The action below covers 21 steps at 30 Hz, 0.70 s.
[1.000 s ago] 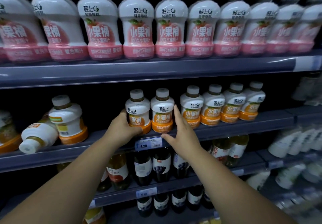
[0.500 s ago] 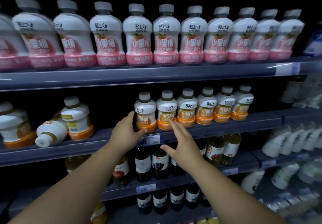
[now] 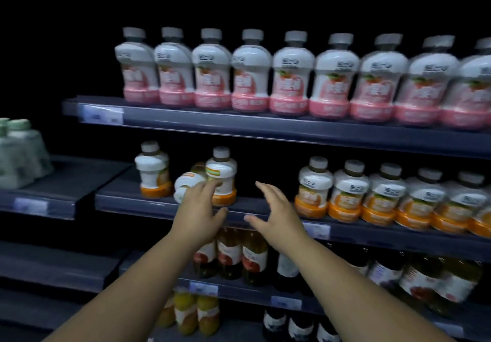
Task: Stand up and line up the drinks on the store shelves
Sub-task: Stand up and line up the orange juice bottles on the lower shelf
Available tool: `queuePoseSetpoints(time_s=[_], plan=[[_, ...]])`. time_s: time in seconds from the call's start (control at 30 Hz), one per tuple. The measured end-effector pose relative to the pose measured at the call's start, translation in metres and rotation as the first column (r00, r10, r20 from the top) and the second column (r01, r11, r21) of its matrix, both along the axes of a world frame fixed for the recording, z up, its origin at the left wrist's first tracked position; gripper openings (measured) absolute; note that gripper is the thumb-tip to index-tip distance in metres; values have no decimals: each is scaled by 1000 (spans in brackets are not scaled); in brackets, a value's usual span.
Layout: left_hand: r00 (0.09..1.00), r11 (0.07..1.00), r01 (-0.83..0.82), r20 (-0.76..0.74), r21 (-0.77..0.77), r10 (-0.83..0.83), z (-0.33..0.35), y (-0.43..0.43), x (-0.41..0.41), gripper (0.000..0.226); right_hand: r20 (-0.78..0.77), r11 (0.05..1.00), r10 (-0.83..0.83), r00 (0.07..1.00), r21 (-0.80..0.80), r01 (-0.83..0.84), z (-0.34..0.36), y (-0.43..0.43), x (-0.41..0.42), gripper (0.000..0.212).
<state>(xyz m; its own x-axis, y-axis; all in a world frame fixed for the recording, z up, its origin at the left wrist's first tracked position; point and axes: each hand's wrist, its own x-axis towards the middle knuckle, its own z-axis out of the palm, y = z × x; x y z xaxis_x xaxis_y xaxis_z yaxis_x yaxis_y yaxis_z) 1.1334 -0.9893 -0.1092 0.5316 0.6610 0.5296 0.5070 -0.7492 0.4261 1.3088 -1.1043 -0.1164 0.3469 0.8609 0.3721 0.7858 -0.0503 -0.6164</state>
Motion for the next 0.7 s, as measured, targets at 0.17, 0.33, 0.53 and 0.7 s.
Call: queuePoseSetpoints(time_s=[0.17, 0.33, 0.53, 0.7], plan=[[995, 990, -95, -24, 103, 98, 3, 37, -40, 64, -84, 997, 4, 996, 72, 2, 1, 60, -39, 89], [996, 996, -79, -29, 34, 80, -11, 74, -56, 74, -76, 979, -131, 988, 144, 141, -6, 105, -59, 107], [999, 999, 31, 34, -43, -30, -22, 94, -46, 79, -98, 963, -227, 969, 127, 238, -12, 128, -59, 95], [997, 997, 68, 43, 27, -69, -20, 99, -42, 68, -81, 969, -215, 973, 104, 223, -12, 126, -50, 93]])
